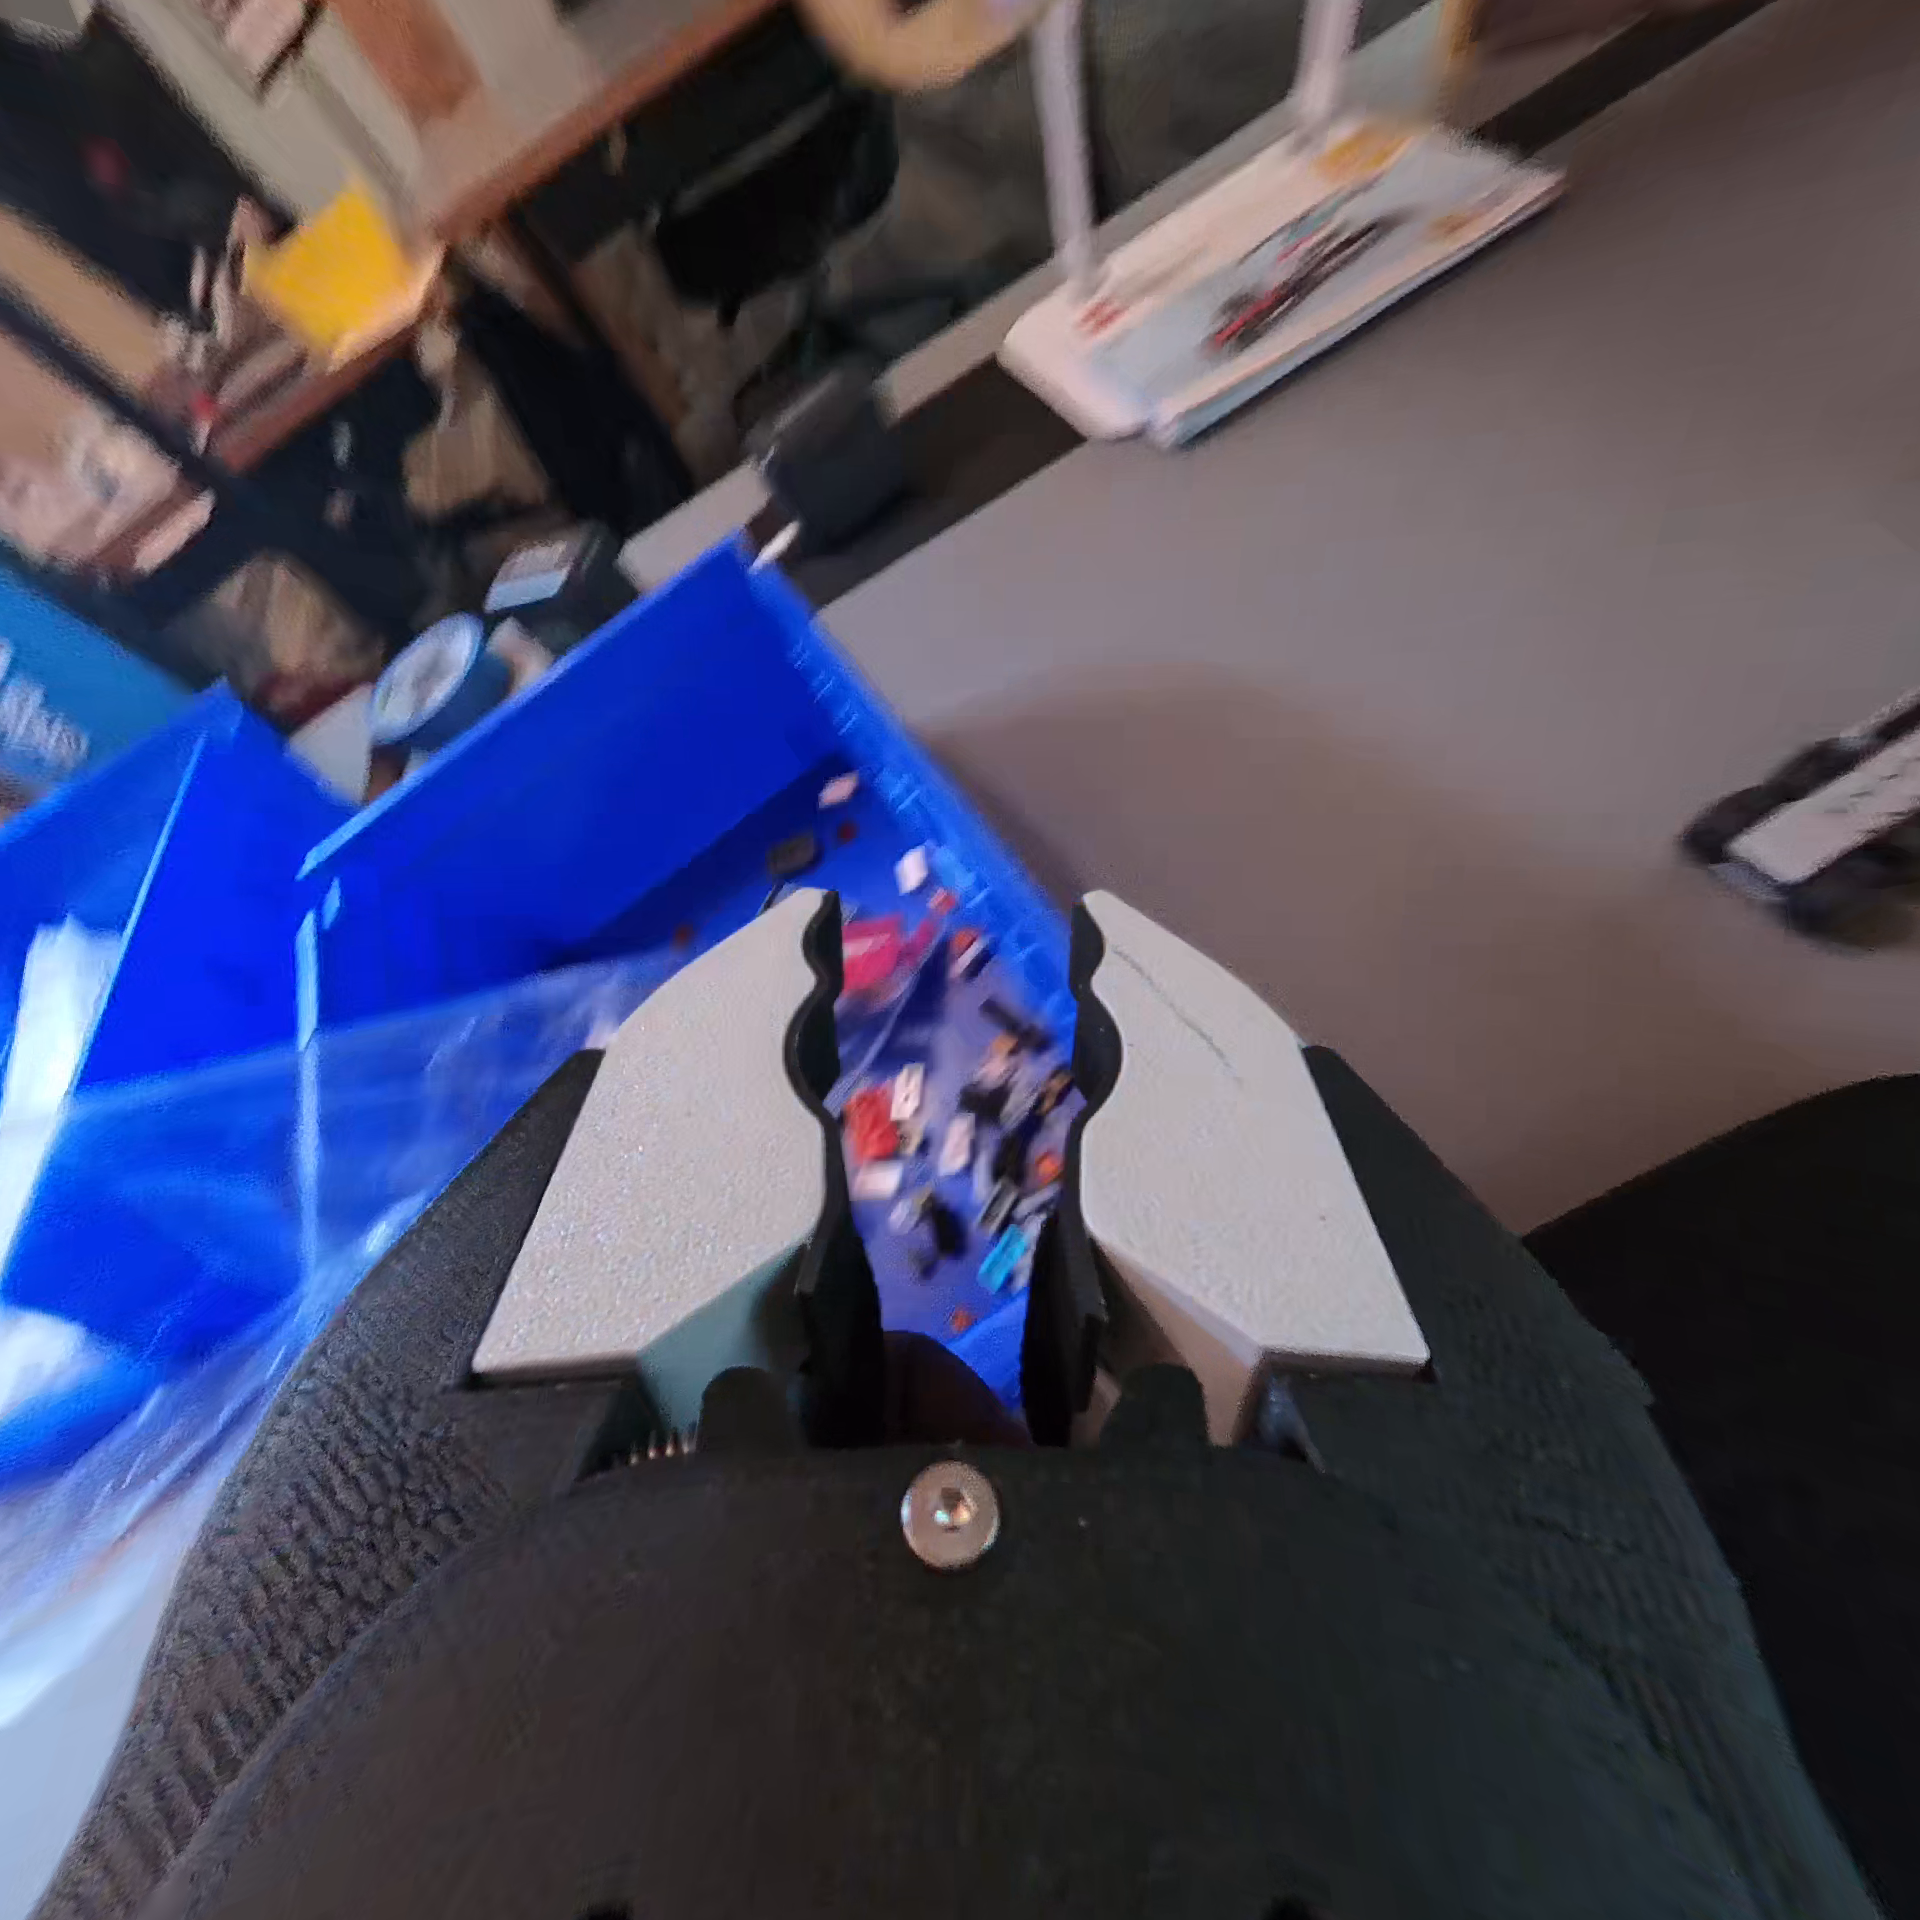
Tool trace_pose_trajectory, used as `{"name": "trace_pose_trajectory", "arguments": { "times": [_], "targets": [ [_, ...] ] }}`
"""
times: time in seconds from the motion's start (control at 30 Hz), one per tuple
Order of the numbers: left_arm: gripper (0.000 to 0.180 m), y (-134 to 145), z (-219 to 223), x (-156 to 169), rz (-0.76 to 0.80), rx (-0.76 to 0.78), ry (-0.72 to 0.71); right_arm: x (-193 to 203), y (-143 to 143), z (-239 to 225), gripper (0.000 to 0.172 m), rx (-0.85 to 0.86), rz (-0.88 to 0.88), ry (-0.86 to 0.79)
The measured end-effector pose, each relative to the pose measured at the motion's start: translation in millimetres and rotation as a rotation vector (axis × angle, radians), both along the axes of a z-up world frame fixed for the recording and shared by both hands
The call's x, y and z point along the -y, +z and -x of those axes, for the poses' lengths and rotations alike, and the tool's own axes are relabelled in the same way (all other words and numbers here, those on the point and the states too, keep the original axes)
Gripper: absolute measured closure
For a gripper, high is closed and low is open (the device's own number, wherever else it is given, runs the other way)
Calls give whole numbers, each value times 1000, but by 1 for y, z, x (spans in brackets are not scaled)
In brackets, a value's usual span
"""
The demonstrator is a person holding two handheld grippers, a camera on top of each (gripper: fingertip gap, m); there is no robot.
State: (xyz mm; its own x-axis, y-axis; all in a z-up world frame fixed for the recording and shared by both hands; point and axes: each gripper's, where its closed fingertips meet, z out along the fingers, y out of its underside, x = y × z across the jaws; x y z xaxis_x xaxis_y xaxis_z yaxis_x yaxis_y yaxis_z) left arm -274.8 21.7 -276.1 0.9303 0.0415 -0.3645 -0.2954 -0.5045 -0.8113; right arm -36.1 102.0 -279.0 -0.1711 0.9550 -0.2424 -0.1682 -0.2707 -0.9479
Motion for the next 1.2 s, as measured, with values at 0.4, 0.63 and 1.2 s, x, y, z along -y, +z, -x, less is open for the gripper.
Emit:
{"name": "trace_pose_trajectory", "arguments": {
  "times": [0.4, 0.63, 1.2],
  "targets": [
    [130, -100, -191, -60, 303, 220, -830, -9, -17, -3, 120, 116, -63, -34],
    [135, -119, -202, -51, 331, 158, -932, 6, -63, 1, 125, 422, -313, 35],
    [71, -97, -218, -68, 34, 195, -924, -31, -77, -14, 51, 573, -503, -163]
  ]
}}
